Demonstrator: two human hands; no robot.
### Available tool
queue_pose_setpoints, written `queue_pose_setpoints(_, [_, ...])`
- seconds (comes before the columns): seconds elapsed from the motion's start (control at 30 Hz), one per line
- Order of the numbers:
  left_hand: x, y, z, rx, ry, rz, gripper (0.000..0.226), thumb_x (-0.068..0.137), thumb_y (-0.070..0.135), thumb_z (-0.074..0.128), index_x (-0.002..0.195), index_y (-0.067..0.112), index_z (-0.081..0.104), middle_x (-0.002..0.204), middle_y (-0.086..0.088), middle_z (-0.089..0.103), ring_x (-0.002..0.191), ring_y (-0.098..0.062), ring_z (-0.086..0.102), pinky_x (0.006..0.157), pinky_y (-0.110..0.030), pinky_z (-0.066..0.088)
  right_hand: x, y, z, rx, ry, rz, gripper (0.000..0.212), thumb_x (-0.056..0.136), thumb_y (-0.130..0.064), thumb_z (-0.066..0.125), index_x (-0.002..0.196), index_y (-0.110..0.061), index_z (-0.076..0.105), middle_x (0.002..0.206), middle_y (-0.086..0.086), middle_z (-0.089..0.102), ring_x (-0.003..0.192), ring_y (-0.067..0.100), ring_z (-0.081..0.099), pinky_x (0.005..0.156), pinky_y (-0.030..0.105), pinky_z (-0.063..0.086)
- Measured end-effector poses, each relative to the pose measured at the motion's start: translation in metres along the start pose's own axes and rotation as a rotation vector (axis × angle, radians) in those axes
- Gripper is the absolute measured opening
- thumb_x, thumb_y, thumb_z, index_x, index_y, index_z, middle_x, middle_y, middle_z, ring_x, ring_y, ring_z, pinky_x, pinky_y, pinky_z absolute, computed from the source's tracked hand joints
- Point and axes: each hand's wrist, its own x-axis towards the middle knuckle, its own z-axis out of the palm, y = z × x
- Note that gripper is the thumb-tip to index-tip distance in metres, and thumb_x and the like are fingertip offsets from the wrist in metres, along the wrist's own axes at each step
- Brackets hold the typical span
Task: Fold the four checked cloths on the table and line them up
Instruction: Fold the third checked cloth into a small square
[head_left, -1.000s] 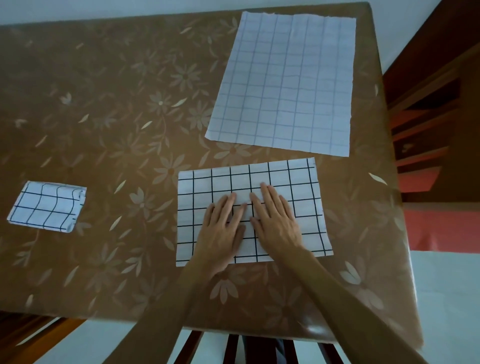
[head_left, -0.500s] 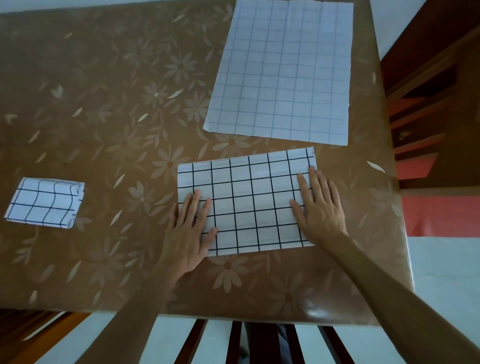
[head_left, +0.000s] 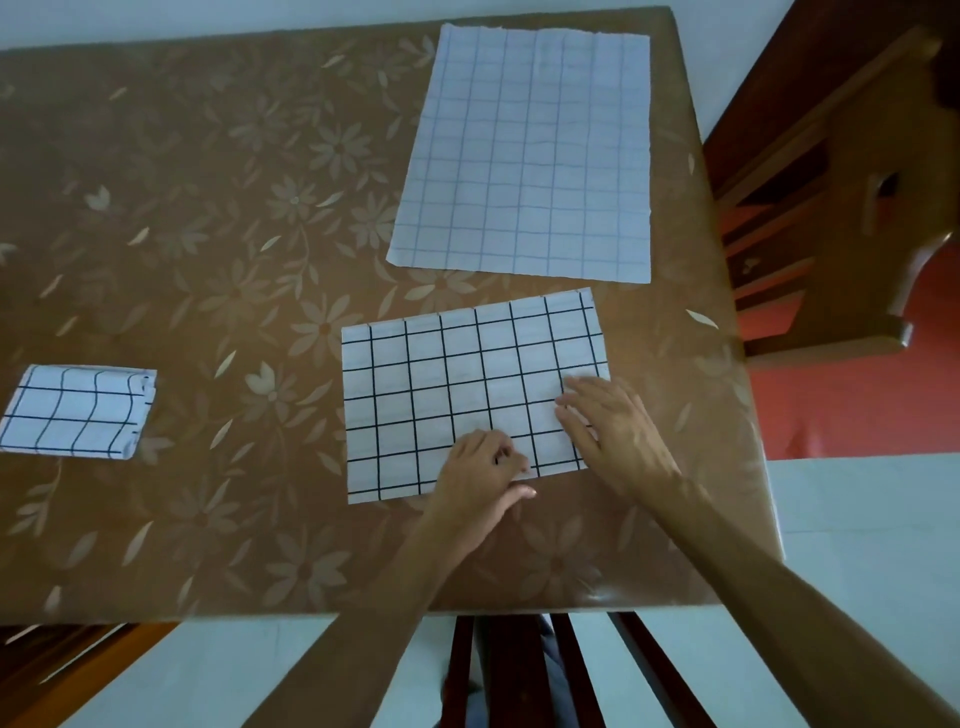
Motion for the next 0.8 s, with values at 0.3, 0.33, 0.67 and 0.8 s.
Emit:
queue_pose_setpoints(0.3, [-0.027, -0.011, -0.016, 0.071, -0.016, -0.069, 0.02, 0.088, 0.028, 0.073, 0.104, 0.019, 0.065, 0.109, 0.002, 0.057, 0.102, -0.016, 0.055, 0.091, -0.031, 0.051, -0.047, 0.007, 0.001, -0.158, -0.086, -0.059, 0.035, 0.064, -0.013, 0.087, 0.094, -0.018, 0.071, 0.12, 0.005, 0.065, 0.104, 0.028, 0.064, 0.078, 0.035, 0.05])
queue_pose_setpoints(0.33, [-0.031, -0.009, -0.02, 0.052, -0.006, -0.075, 0.018, 0.093, 0.031, 0.066, 0.106, 0.019, 0.065, 0.111, 0.003, 0.058, 0.103, -0.016, 0.055, 0.092, -0.032, 0.051, -0.047, 0.005, 0.002, -0.173, -0.049, -0.062, 0.029, 0.066, -0.01, 0.086, 0.089, -0.019, 0.072, 0.116, 0.005, 0.067, 0.101, 0.028, 0.065, 0.076, 0.035, 0.05])
queue_pose_setpoints(0.67, [-0.045, 0.019, -0.04, -0.005, 0.115, -0.156, 0.034, 0.086, 0.025, 0.073, 0.118, 0.018, 0.063, 0.116, 0.0, 0.064, 0.106, -0.022, 0.061, 0.093, -0.038, 0.053, -0.057, -0.076, -0.024, -0.114, -0.011, -0.168, 0.011, 0.086, -0.02, 0.059, 0.091, -0.016, 0.069, 0.095, -0.003, 0.069, 0.09, 0.019, 0.062, 0.085, 0.028, 0.04])
queue_pose_setpoints(0.8, [-0.05, 0.015, -0.068, -0.169, 0.132, -0.248, 0.021, 0.093, 0.011, 0.064, 0.112, 0.017, 0.071, 0.103, 0.003, 0.068, 0.085, -0.002, 0.062, 0.079, -0.011, 0.047, -0.052, -0.116, -0.053, -0.015, -0.018, -0.194, 0.014, 0.088, -0.028, 0.064, 0.098, -0.019, 0.069, 0.093, -0.005, 0.07, 0.088, 0.014, 0.062, 0.086, 0.025, 0.041])
